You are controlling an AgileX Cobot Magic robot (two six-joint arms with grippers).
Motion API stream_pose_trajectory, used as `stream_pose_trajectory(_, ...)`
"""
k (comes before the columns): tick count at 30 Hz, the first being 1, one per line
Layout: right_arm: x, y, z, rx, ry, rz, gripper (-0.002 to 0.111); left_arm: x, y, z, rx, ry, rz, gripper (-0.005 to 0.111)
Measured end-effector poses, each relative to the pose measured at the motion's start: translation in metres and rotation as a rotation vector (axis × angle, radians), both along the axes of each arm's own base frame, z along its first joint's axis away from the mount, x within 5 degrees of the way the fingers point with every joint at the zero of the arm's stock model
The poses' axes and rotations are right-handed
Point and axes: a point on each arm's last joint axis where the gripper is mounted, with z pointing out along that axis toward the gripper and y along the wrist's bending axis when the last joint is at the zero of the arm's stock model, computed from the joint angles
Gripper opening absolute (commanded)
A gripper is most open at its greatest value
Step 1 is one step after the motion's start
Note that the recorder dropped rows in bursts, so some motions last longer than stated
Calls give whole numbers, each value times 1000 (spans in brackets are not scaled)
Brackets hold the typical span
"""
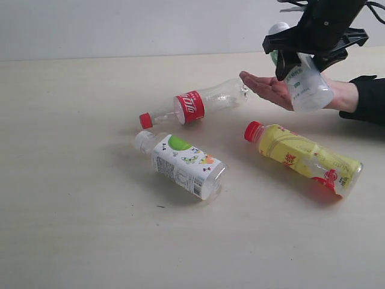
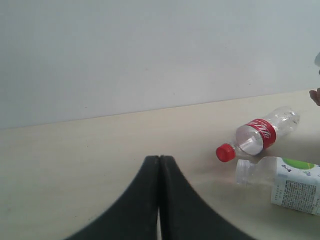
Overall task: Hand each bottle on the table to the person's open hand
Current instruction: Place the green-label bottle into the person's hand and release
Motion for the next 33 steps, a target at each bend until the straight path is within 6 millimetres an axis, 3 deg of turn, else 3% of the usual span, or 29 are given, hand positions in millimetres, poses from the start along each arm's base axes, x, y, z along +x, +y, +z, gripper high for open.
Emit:
stream_pose_trajectory(14,5,1,-19,9,49,-8,0,0,0,0,0,0,0,0)
stream_pose_trajectory(18,5,1,-19,9,49,-8,19,0,0,0,0,0,0,0)
stream_pose_trajectory(21,5,1,-19,10,43,-8,44,0,0,0,0,0,0,0)
stream_pose_trajectory(26,7,2,-18,12,30,-9,68,0,0,0,0,0,0,0)
stream_pose_trajectory(33,9,1,-18,8,8,-8,81,0,0,0,0,0,0,0)
